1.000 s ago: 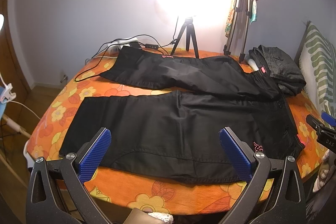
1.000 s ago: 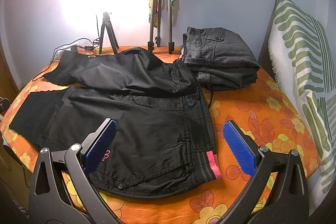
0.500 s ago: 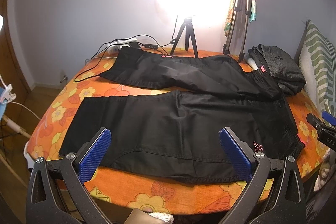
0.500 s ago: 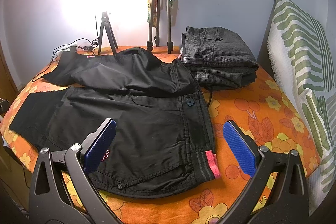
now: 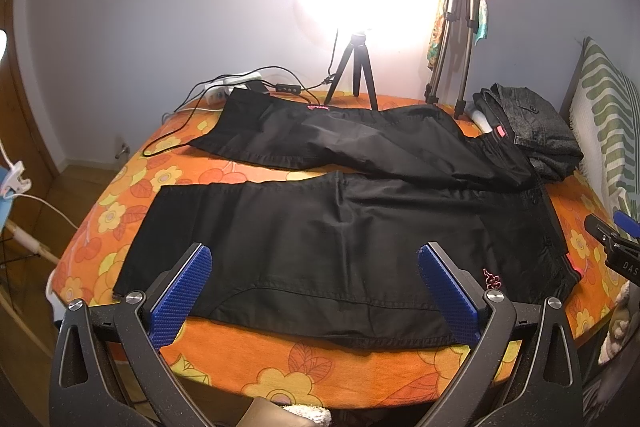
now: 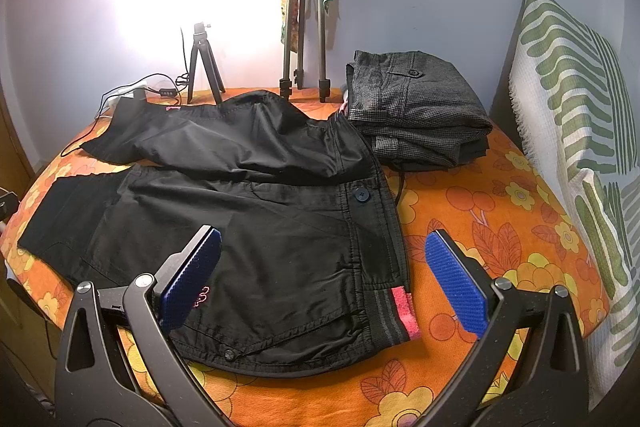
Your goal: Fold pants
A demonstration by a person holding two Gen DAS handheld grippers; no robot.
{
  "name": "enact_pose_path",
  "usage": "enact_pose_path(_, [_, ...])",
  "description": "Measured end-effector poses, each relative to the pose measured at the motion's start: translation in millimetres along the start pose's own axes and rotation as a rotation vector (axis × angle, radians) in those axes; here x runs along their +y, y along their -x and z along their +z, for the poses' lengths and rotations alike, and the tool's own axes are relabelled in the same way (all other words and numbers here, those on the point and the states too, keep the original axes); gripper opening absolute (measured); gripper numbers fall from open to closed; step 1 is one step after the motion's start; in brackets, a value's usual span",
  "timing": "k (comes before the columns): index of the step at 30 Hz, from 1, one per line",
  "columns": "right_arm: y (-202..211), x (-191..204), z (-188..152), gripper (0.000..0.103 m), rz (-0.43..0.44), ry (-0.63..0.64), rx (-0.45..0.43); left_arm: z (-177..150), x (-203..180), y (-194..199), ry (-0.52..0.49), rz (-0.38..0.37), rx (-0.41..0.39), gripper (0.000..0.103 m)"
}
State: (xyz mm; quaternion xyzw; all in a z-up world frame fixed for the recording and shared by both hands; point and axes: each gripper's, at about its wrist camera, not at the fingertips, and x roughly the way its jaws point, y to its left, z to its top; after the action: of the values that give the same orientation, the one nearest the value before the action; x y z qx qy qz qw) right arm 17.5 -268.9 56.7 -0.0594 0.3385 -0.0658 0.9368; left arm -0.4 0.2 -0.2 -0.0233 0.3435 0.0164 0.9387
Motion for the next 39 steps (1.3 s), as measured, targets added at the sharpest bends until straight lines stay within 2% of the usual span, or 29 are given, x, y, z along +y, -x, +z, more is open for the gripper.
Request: enact_pose_path(39, [1.2,2.4,-0.4,0.103,0.004,0.0,0.004,-1.2,-0.9,-0.3,-0.014,0.012,-0.005,0.102])
